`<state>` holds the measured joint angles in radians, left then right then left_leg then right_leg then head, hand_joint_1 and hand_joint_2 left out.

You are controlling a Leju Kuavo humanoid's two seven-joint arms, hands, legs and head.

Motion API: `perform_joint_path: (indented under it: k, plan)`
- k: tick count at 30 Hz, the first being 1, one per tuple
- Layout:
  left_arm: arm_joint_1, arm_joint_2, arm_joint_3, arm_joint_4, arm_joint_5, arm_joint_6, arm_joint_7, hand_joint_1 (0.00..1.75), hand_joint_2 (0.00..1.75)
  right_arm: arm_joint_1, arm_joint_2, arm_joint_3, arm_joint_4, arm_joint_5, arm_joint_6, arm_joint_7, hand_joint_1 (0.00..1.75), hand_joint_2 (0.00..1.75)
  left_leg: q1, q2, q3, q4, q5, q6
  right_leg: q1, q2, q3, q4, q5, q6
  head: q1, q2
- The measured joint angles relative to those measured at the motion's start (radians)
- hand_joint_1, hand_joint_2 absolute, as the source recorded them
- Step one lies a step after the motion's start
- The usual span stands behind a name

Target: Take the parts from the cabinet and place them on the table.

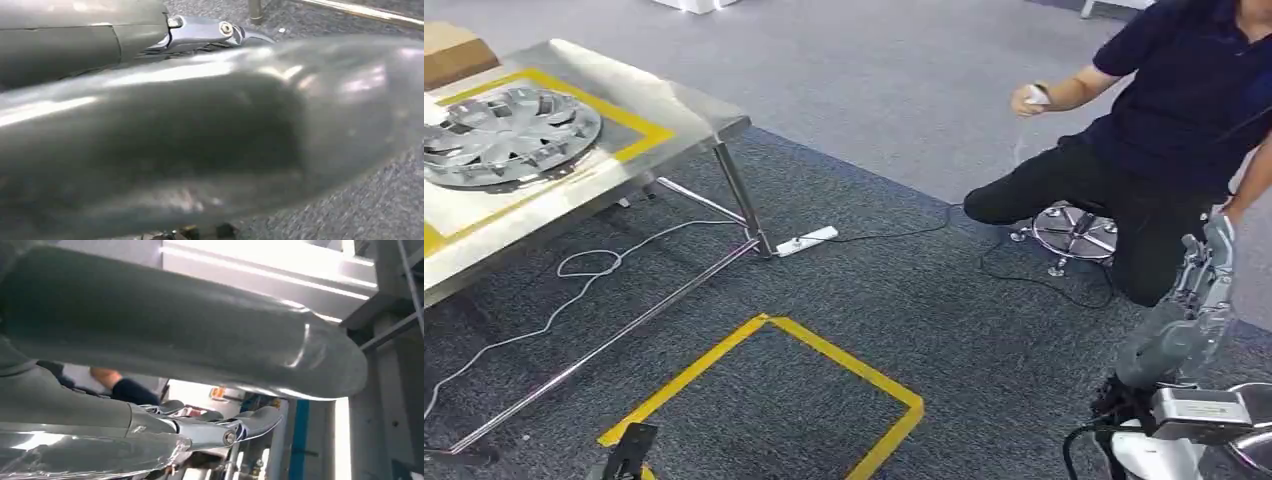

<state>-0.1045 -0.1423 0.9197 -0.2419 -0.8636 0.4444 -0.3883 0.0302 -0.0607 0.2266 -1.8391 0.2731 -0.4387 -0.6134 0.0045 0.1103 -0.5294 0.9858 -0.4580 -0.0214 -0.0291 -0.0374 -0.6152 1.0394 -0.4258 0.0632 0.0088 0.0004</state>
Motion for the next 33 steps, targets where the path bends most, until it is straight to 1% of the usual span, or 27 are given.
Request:
perform_joint_path:
  k: [1, 2, 3, 4, 5, 6, 7, 8, 10, 11, 12, 13, 16, 18, 19, 20, 21, 22, 23, 24, 25, 26, 27, 28, 29, 32, 33]
  plan:
    - [-0.001, 0.0, 0.0, 0.0, 0.0, 0.0, 0.0, 0.0, 0.0, 0.001, 0.0, 0.0, 0.0, 0.0, 0.0, 0.0, 0.0, 0.0, 0.004, 0.01, 0.0, 0.001, -0.003, -0.005, 0.0, 0.013, -0.002, -0.001, 0.003, -0.01, 0.0, 0.0]
    - [-0.002, 0.0, 0.0, 0.0, 0.0, 0.0, 0.0, 0.0, 0.0, 0.002, 0.0, 0.0, 0.0, 0.0, 0.0, 0.0, 0.0, 0.0, 0.009, -0.025, -0.001, 0.009, -0.019, -0.011, -0.001, 0.023, -0.003, -0.003, 0.006, -0.018, -0.002, 0.0]
    - [-0.002, -0.001, 0.0, 0.0, 0.0, 0.0, 0.0, 0.0, 0.0, 0.0, 0.0, 0.0, 0.0, 0.0, 0.0, 0.0, 0.0, 0.0, 0.009, -0.067, -0.019, 0.05, -0.055, -0.011, -0.002, 0.033, -0.004, -0.007, 0.009, -0.023, -0.004, 0.0]
    - [-0.001, -0.002, 0.0, 0.0, 0.0, 0.0, 0.0, 0.0, 0.0, -0.002, 0.0, 0.0, 0.0, 0.0, 0.0, 0.0, 0.0, 0.0, 0.009, -0.086, -0.049, 0.115, -0.092, -0.01, -0.001, 0.042, -0.006, -0.008, 0.012, -0.027, -0.007, 0.0]
    - [0.001, -0.002, 0.0, 0.0, 0.0, 0.0, 0.0, 0.0, 0.0, -0.003, 0.001, 0.0, 0.0, 0.001, 0.0, 0.0, 0.0, 0.0, 0.007, -0.096, -0.089, 0.198, -0.131, -0.008, 0.001, 0.055, -0.01, -0.009, 0.014, -0.031, -0.008, 0.0]
    - [0.003, -0.002, 0.0, 0.0, 0.0, 0.0, 0.0, 0.0, 0.0, -0.002, 0.001, 0.0, 0.0, 0.001, 0.0, 0.0, 0.0, 0.0, 0.006, -0.1, -0.125, 0.269, -0.154, -0.005, 0.003, 0.068, -0.012, -0.009, 0.016, -0.033, -0.008, 0.0]
    - [0.004, -0.002, 0.0, 0.0, 0.001, 0.0, 0.0, 0.0, 0.0, 0.0, 0.001, 0.0, 0.0, 0.001, 0.0, 0.0, 0.0, 0.0, 0.005, -0.102, -0.146, 0.304, -0.156, -0.001, 0.005, 0.082, -0.014, -0.009, 0.016, -0.034, -0.008, 0.0]
    - [0.005, -0.002, 0.0, 0.0, 0.001, 0.0, 0.0, 0.0, 0.0, 0.001, 0.001, 0.0, 0.0, 0.001, 0.0, 0.0, 0.0, 0.0, 0.004, -0.103, -0.145, 0.293, -0.133, 0.005, 0.008, 0.096, -0.014, -0.009, 0.018, -0.035, -0.008, 0.0]
    - [0.004, -0.002, 0.0, 0.0, 0.001, 0.0, 0.0, 0.0, 0.0, 0.002, 0.001, 0.0, 0.0, 0.0, 0.0, 0.001, 0.0, 0.0, -0.001, -0.116, -0.097, 0.182, -0.047, 0.022, 0.01, 0.122, -0.014, -0.009, 0.02, -0.033, -0.008, 0.0]
    - [0.003, -0.003, 0.0, 0.0, 0.001, 0.0, 0.0, 0.0, 0.0, 0.002, 0.001, 0.0, 0.0, 0.0, 0.0, 0.002, 0.0, 0.0, -0.004, -0.141, -0.06, 0.102, -0.006, 0.031, 0.01, 0.134, -0.014, -0.009, 0.022, -0.03, -0.008, 0.0]
    - [0.004, -0.001, 0.0, 0.0, 0.002, 0.0, 0.0, 0.0, 0.0, 0.003, 0.001, 0.0, 0.0, -0.005, -0.001, 0.009, 0.0, 0.0, -0.005, -0.196, -0.037, 0.045, 0.008, 0.041, 0.009, 0.144, -0.017, -0.009, 0.024, -0.027, -0.007, 0.0]
    - [0.005, -0.002, 0.0, 0.0, 0.004, 0.0, 0.0, 0.0, 0.0, 0.006, 0.001, -0.003, 0.002, -0.013, -0.003, 0.022, 0.0, 0.0, 0.002, -0.198, -0.026, 0.016, -0.003, 0.039, 0.015, 0.157, -0.024, -0.003, 0.025, -0.023, -0.006, 0.0]
    - [0.005, -0.002, 0.0, 0.0, 0.004, 0.0, 0.0, 0.0, 0.0, 0.006, 0.001, -0.003, 0.002, -0.013, -0.003, 0.022, 0.0, 0.0, 0.002, -0.198, -0.026, 0.016, -0.003, 0.039, 0.015, 0.157, -0.024, -0.003, 0.025, -0.023, -0.006, 0.0]
    - [0.004, -0.002, 0.0, 0.0, 0.004, 0.0, 0.0, 0.0, 0.0, 0.008, 0.001, -0.005, 0.003, -0.013, -0.005, 0.026, 0.0, 0.0, 0.001, -0.194, -0.028, 0.019, -0.004, 0.032, 0.013, 0.16, -0.026, -0.004, 0.027, -0.02, -0.007, 0.0]
    - [0.005, -0.005, 0.0, 0.0, 0.011, 0.0, -0.003, 0.0, 0.0, 0.033, 0.001, -0.027, 0.021, -0.003, -0.024, 0.07, 0.0, 0.0, -0.005, -0.181, -0.029, 0.02, -0.002, 0.029, 0.007, 0.177, -0.029, -0.015, 0.036, -0.007, -0.008, 0.0]
    - [0.006, -0.007, 0.002, 0.0, 0.03, 0.0, -0.014, 0.0, 0.0, 0.063, 0.003, -0.091, 0.106, -0.028, -0.02, 0.117, 0.0, 0.0, 0.003, -0.152, -0.025, 0.004, 0.012, 0.04, 0.015, 0.128, -0.049, 0.004, 0.022, 0.003, -0.003, 0.0]
    - [0.03, -0.01, 0.015, 0.0, 0.051, 0.0, -0.034, 0.0, 0.0, 0.081, 0.021, -0.188, 0.242, -0.093, 0.045, 0.091, 0.0, 0.0, -0.004, -0.112, -0.026, 0.004, 0.011, 0.049, 0.017, 0.051, -0.143, 0.214, -0.09, 0.012, 0.002, 0.0]
    - [0.039, -0.01, 0.022, 0.0, 0.061, 0.0, -0.038, 0.0, 0.0, 0.092, 0.032, -0.227, 0.287, -0.106, 0.075, 0.086, 0.0, 0.0, -0.005, -0.097, -0.027, 0.004, 0.01, 0.05, 0.017, 0.046, -0.167, 0.275, -0.113, 0.014, 0.003, 0.0]
    - [0.043, -0.011, 0.029, 0.0, 0.07, 0.001, -0.04, 0.0, 0.0, 0.101, 0.042, -0.26, 0.329, -0.107, 0.094, 0.085, 0.0, 0.0, -0.005, -0.084, -0.027, 0.004, 0.01, 0.05, 0.017, 0.045, -0.165, 0.282, -0.109, 0.015, 0.002, 0.0]
    - [0.045, -0.013, 0.036, 0.0, 0.077, 0.002, -0.041, 0.0, 0.0, 0.109, 0.052, -0.295, 0.372, -0.101, 0.102, 0.087, 0.0, 0.0, -0.005, -0.072, -0.027, 0.004, 0.009, 0.05, 0.017, 0.042, -0.14, 0.248, -0.087, 0.016, 0.003, 0.0]
    - [0.045, -0.016, 0.043, 0.0, 0.083, 0.003, -0.041, 0.0, 0.0, 0.113, 0.06, -0.329, 0.417, -0.087, 0.107, 0.087, 0.0, 0.0, -0.005, -0.06, -0.026, 0.004, 0.008, 0.049, 0.017, 0.037, -0.09, 0.166, -0.05, 0.016, 0.002, 0.0]
    - [0.045, -0.019, 0.05, 0.0, 0.087, 0.005, -0.041, 0.0, 0.0, 0.112, 0.066, -0.356, 0.46, -0.072, 0.111, 0.086, 0.0, 0.0, -0.005, -0.049, -0.024, 0.005, 0.006, 0.046, 0.017, 0.02, -0.032, 0.073, -0.016, 0.016, 0.003, 0.0]
    - [0.045, -0.024, 0.056, 0.0, 0.091, 0.006, -0.038, 0.0, 0.0, 0.107, 0.072, -0.39, 0.516, -0.057, 0.116, 0.081, 0.0, 0.0, -0.009, -0.04, -0.02, 0.008, 0.002, 0.039, 0.019, -0.027, 0.014, -0.008, -0.012, 0.016, 0.002, 0.0]
    - [0.047, -0.027, 0.063, 0.0, 0.094, 0.01, -0.032, 0.0, 0.0, 0.098, 0.079, -0.423, 0.578, -0.043, 0.124, 0.076, 0.0, 0.0, -0.017, -0.033, -0.021, 0.01, -0.003, 0.033, 0.022, -0.028, 0.025, -0.015, -0.012, 0.002, 0.001, 0.0]
    - [0.049, -0.029, 0.07, 0.0, 0.097, 0.013, -0.027, 0.0, 0.0, 0.092, 0.085, -0.452, 0.63, -0.034, 0.13, 0.067, 0.0, 0.0, -0.017, -0.028, -0.018, 0.01, -0.002, 0.03, 0.023, -0.012, 0.022, -0.015, -0.008, -0.01, -0.002, 0.0]
    - [0.049, -0.039, 0.082, 0.0, 0.096, 0.022, -0.008, 0.0, 0.0, 0.079, 0.088, -0.543, 0.788, -0.018, 0.161, 0.033, 0.0, 0.0, -0.015, -0.003, -0.012, 0.006, -0.003, 0.022, 0.023, 0.015, 0.016, -0.017, -0.004, -0.025, 0.0, 0.0]
    - [0.05, -0.04, 0.085, 0.0, 0.095, 0.023, -0.003, 0.0, 0.0, 0.071, 0.089, -0.577, 0.841, -0.009, 0.17, 0.018, 0.0, 0.0, -0.011, -0.036, -0.015, 0.014, -0.016, 0.014, 0.017, 0.023, 0.017, -0.021, 0.0, -0.032, -0.001, 0.0]
